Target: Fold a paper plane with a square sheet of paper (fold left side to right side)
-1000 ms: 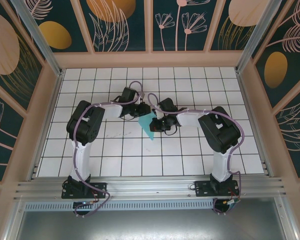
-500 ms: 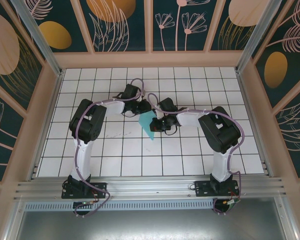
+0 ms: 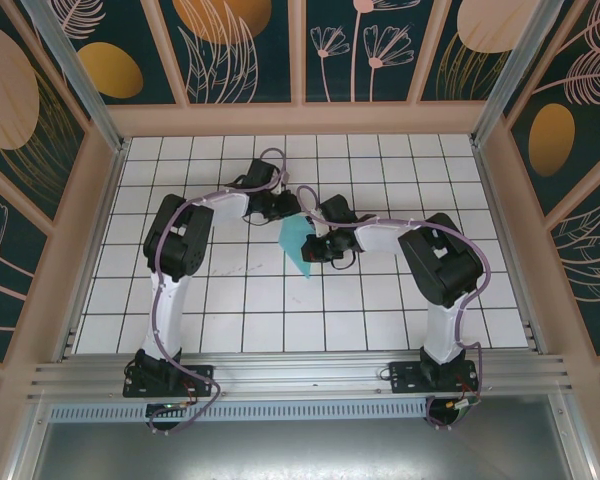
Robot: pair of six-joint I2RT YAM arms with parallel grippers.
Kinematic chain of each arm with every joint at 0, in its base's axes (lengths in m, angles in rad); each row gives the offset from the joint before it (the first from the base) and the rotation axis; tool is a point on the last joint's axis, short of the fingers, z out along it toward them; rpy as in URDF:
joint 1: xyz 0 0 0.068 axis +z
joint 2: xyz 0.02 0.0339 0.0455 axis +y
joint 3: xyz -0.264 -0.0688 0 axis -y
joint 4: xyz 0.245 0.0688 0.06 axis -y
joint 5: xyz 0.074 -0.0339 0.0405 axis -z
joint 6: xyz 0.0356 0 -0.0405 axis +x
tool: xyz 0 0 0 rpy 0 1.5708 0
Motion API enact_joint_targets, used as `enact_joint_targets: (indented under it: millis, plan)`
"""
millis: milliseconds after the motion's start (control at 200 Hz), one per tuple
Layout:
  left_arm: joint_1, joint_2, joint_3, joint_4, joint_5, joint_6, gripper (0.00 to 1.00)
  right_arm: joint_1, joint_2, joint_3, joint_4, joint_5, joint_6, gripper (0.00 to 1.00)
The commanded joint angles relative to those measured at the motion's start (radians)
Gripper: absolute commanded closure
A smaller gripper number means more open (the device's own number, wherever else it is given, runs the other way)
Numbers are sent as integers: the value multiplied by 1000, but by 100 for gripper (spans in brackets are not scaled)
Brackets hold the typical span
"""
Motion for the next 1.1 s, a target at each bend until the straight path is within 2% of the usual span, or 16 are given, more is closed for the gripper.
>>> enact_joint_targets:
  millis: [0,190,390,525,736,871,896,1096]
  plan:
    - [54,37,25,8,-107,41,77,-23,44,-79,-258,138,-22,100]
    - [60,-21,25,-1,-91,62,72,-24,15,-64,-172,62,-8,100]
    - [71,-209,-65,11,-117,74,60,-25,-64,-35,-45,-12,18,100]
    - [70,-344,-197,56,-107,53,54,-34,-153,-58,41,14,41,83]
    - [53,-481,-461,241,20,-75,51,-55,-298,-136,118,152,58,60]
    - [13,-474,-525,308,56,-121,49,-56,-361,-187,152,189,83,51]
    - [5,-466,-529,315,57,-128,49,-84,-370,-196,160,192,87,50]
    - [-32,-370,-501,337,50,-156,51,-97,-422,-249,194,204,110,47]
